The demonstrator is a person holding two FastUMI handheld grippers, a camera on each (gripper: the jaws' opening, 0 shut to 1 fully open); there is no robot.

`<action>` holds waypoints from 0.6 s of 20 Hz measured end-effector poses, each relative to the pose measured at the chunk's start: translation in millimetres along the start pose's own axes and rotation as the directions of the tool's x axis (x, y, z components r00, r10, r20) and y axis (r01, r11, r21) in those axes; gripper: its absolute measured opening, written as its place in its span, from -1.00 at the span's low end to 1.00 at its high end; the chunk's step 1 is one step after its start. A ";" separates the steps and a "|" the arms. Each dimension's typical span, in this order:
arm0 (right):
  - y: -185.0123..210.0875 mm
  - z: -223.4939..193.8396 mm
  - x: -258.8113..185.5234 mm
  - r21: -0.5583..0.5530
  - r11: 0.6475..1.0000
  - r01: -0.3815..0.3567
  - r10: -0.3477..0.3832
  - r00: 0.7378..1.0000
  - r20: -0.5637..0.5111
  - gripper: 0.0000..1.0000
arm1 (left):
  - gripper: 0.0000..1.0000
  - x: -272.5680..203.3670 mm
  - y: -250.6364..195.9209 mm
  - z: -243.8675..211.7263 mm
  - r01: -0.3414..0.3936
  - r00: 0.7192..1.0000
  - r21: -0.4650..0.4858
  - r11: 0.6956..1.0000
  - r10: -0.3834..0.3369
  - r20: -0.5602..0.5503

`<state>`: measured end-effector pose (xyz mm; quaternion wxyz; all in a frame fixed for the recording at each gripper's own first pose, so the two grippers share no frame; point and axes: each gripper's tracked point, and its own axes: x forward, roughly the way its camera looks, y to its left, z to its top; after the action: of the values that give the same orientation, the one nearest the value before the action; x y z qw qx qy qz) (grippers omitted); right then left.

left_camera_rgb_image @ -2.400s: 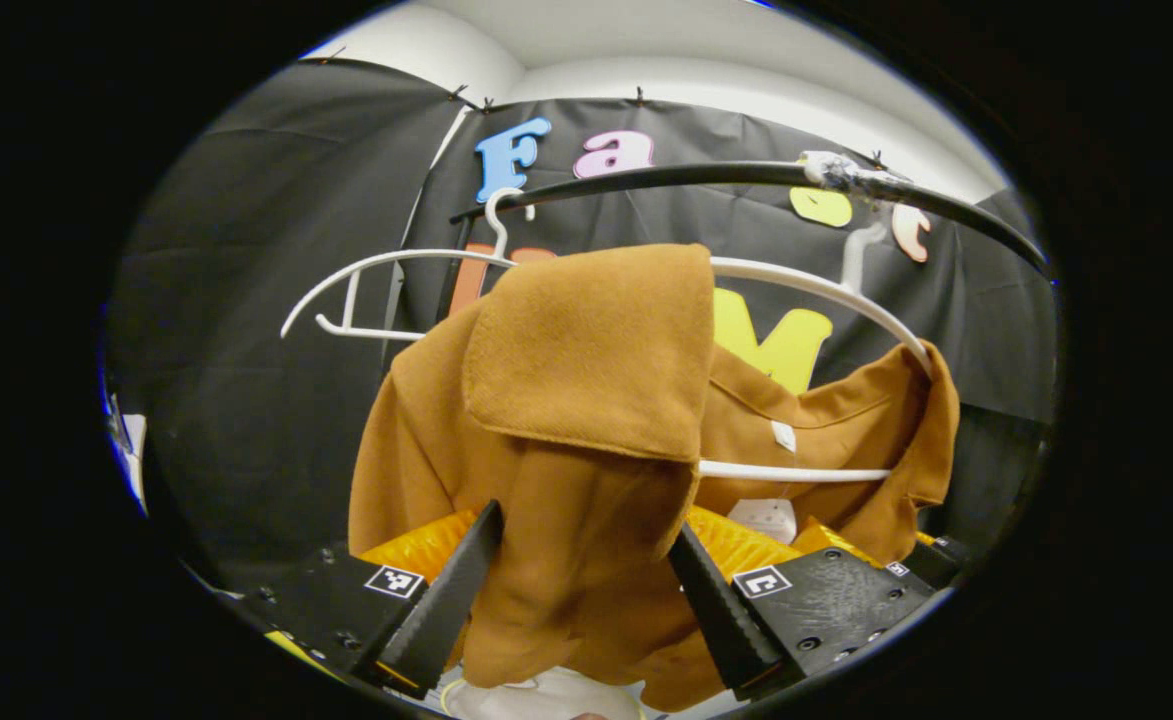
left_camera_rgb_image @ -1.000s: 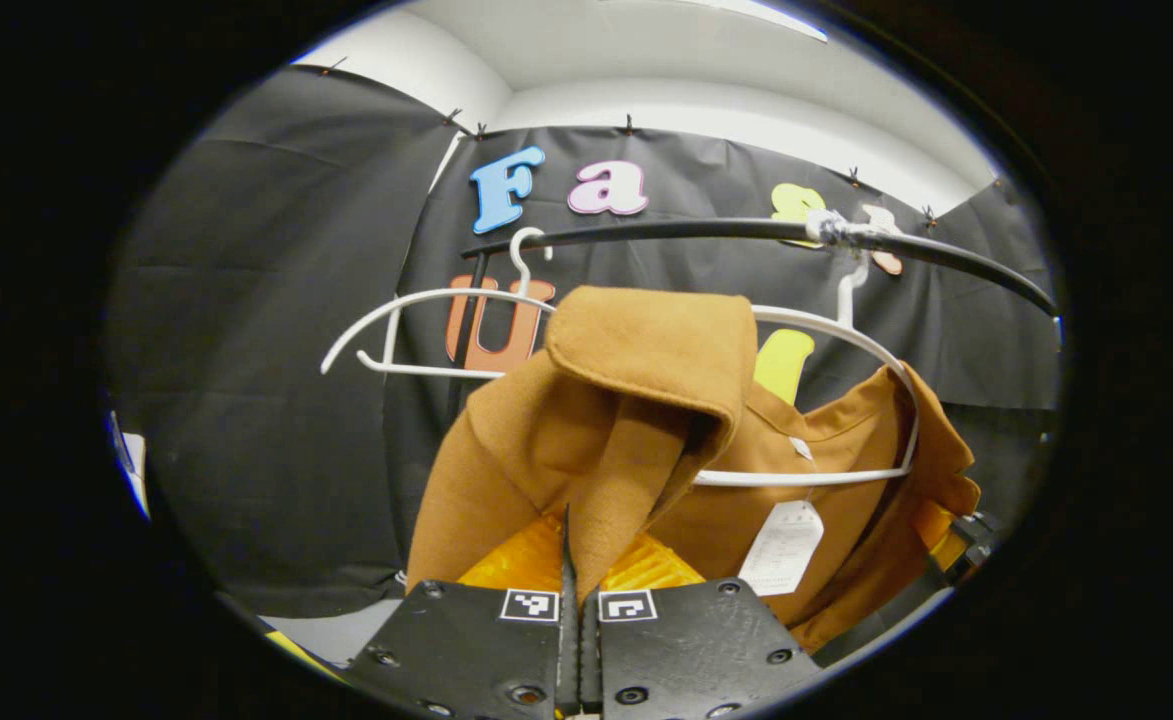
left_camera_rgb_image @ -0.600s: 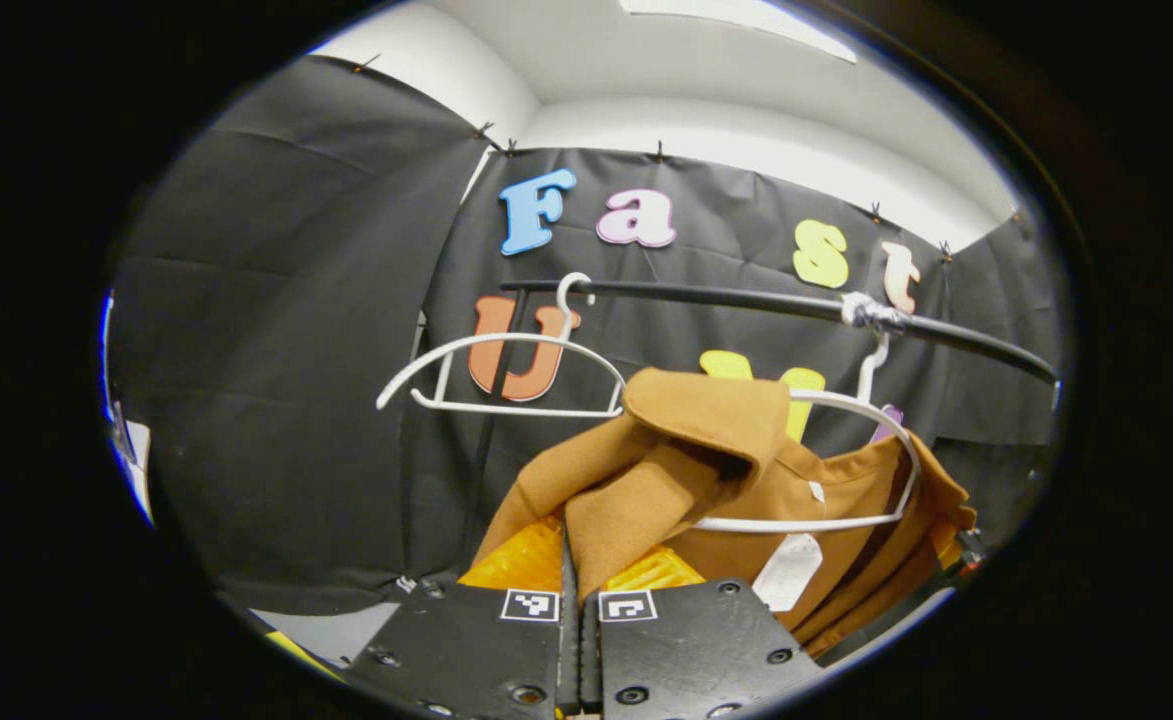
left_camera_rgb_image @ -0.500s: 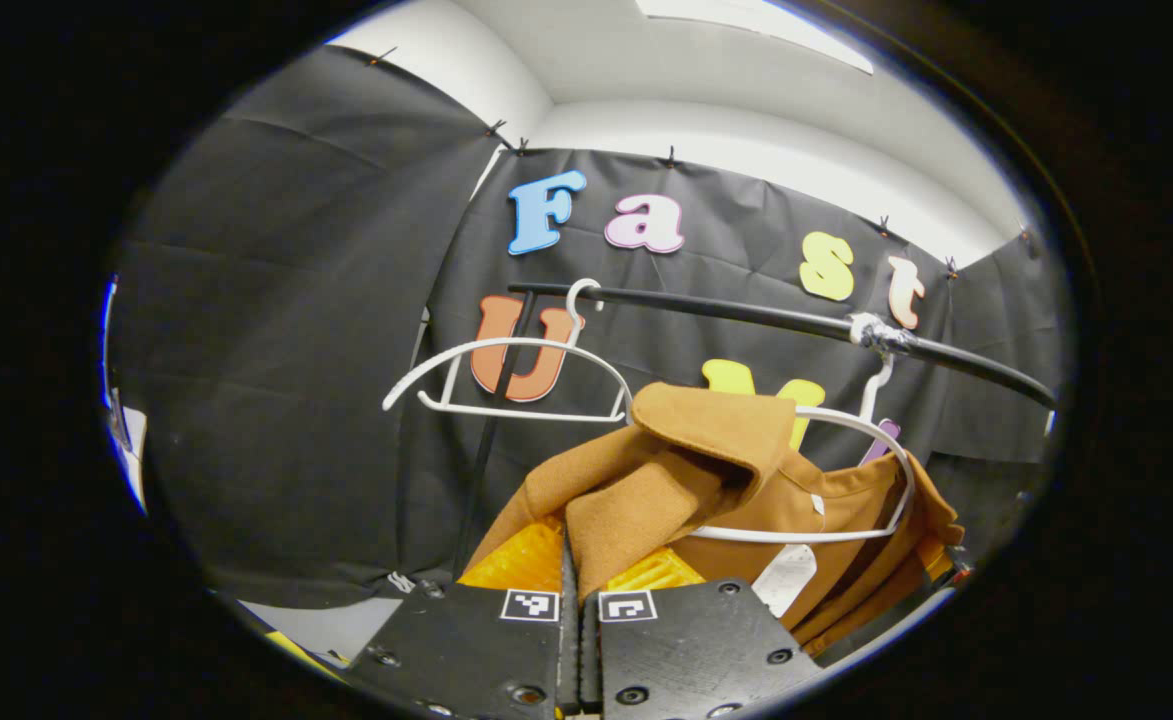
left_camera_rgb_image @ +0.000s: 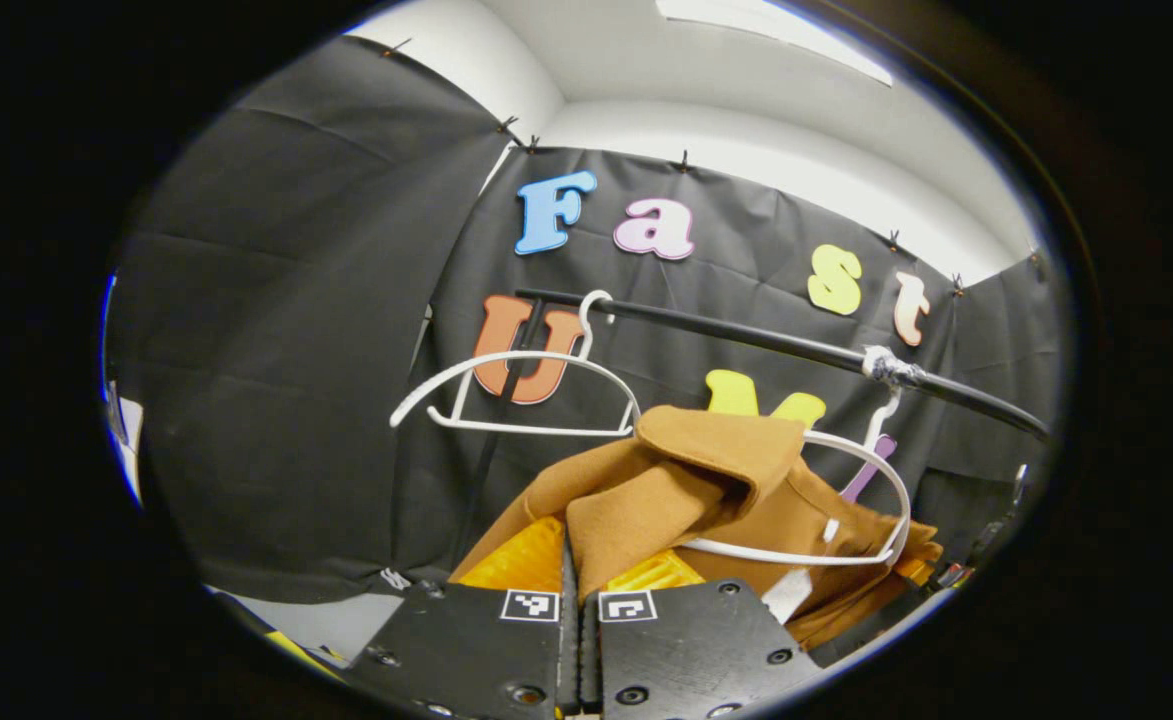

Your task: Grasp the clothes on the hanger with both hands and then place them into the laundry hamper below.

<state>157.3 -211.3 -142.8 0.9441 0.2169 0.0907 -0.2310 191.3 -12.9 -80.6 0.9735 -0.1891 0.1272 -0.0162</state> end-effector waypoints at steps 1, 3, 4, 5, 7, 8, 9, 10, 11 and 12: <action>2.2 -3.5 1.0 0.003 1.000 -0.008 0.008 1.000 -0.009 -0.81 | -0.88 0.1 -1.6 -1.1 0.005 1.000 -0.005 1.000 -0.005 -0.008; 7.6 -3.0 3.1 -0.010 1.000 -0.023 0.023 1.000 -0.012 -0.81 | -0.98 1.3 -0.4 1.9 0.012 1.000 -0.005 1.000 -0.012 -0.008; 8.5 -1.8 5.2 -0.017 1.000 -0.026 0.026 1.000 -0.011 -0.81 | -0.98 1.3 -1.4 5.9 0.026 1.000 -0.025 0.999 -0.026 -0.008; 10.0 -1.7 8.1 -0.024 0.999 -0.031 0.031 0.999 -0.012 -0.84 | -0.98 1.2 -5.6 8.9 0.054 0.998 -0.058 0.997 -0.055 -0.011; 15.5 -1.5 12.5 -0.020 0.998 -0.053 0.052 0.998 -0.024 -0.85 | -0.98 -0.9 -6.4 16.8 0.082 0.996 -0.097 0.992 -0.083 -0.011; 18.2 -1.7 14.9 -0.014 0.998 -0.066 0.065 0.997 -0.030 -0.86 | -0.99 0.3 -2.7 20.2 0.084 0.996 -0.097 0.992 -0.086 -0.015; 19.2 -1.8 18.8 -0.015 0.997 -0.072 0.071 0.997 -0.034 -0.86 | -0.98 1.1 -2.9 24.1 0.091 0.996 -0.094 0.991 -0.093 -0.014; 19.8 -2.5 22.3 -0.024 0.997 -0.073 0.072 0.997 -0.038 -0.85 | -0.88 1.0 -6.4 27.7 0.109 0.994 -0.101 0.989 -0.111 -0.012; 21.7 -1.3 23.9 -0.030 0.997 -0.076 0.075 0.996 -0.040 -0.86 | -0.98 -0.9 -9.9 33.1 0.129 0.991 -0.109 0.986 -0.130 -0.008; 24.2 0.5 26.3 -0.030 0.996 -0.089 0.087 0.995 -0.043 -0.85 | -0.94 -3.1 -10.1 38.3 0.145 0.989 -0.114 0.983 -0.146 -0.002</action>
<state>191.9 -202.6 -140.6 0.9546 0.2103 0.1042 -0.1832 198.1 -8.1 -41.8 0.9567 -0.2530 0.1190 -0.0809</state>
